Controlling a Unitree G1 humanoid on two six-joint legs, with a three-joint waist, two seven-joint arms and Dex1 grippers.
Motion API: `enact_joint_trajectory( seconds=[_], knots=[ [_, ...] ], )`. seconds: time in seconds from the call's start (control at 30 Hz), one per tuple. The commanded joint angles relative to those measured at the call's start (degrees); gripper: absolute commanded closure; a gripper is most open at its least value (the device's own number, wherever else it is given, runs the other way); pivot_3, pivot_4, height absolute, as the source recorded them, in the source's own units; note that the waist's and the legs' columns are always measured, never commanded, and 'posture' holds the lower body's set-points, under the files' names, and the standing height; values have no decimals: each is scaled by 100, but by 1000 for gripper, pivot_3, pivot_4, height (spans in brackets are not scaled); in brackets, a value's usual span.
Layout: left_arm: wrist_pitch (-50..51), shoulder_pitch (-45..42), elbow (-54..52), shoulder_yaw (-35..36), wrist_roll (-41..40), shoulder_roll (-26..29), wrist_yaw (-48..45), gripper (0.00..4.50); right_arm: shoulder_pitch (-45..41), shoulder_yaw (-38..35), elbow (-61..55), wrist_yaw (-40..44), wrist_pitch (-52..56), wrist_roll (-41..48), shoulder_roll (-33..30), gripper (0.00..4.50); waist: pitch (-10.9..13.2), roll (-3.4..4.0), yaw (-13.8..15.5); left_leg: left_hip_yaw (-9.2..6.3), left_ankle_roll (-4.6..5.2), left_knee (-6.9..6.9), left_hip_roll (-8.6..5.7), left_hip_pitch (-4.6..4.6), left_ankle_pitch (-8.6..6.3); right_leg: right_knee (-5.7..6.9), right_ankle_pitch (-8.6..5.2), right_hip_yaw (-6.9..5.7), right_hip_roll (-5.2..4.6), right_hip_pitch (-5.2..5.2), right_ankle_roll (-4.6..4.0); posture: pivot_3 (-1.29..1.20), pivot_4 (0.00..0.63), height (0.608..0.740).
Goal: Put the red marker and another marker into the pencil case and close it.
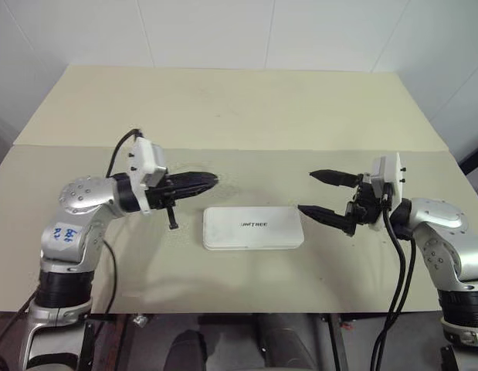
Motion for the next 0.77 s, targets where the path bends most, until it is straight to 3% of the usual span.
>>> enact_joint_trajectory(
  seconds=[0.03,0.3,0.33,0.5,0.77],
  knots=[
    [-75,254,-190,420,-153,297,2,2836,-76,-283,89,97,-439,-80,-85,0,0,0,4,0,0,0,0,0,0,-1,0,0,0,0,0,0,150,740],
    [-305,602,155,717,-220,520,-112,181,225,-513,72,483,-706,-156,-613,0,1,0,28,0,-1,-3,-1,-2,0,-10,-2,-3,-3,2,-2,0,150,740],
    [-375,525,312,670,-188,510,-145,16,225,-567,84,437,-659,-146,-674,0,0,1,24,2,-1,-3,-1,-2,0,-10,-1,-3,-4,2,-2,0,150,740],
    [-570,421,526,416,-97,512,-317,16,523,-847,-95,345,-183,48,-962,0,0,0,21,3,0,-4,-1,3,0,-8,-2,-3,-3,3,-4,0,150,740],
    [-747,650,453,343,23,593,-333,16,746,-903,-318,436,-393,-19,-997,0,0,1,-2,7,-1,-7,1,5,-1,-8,-2,-1,-2,1,-4,0,150,740]
  ],
)
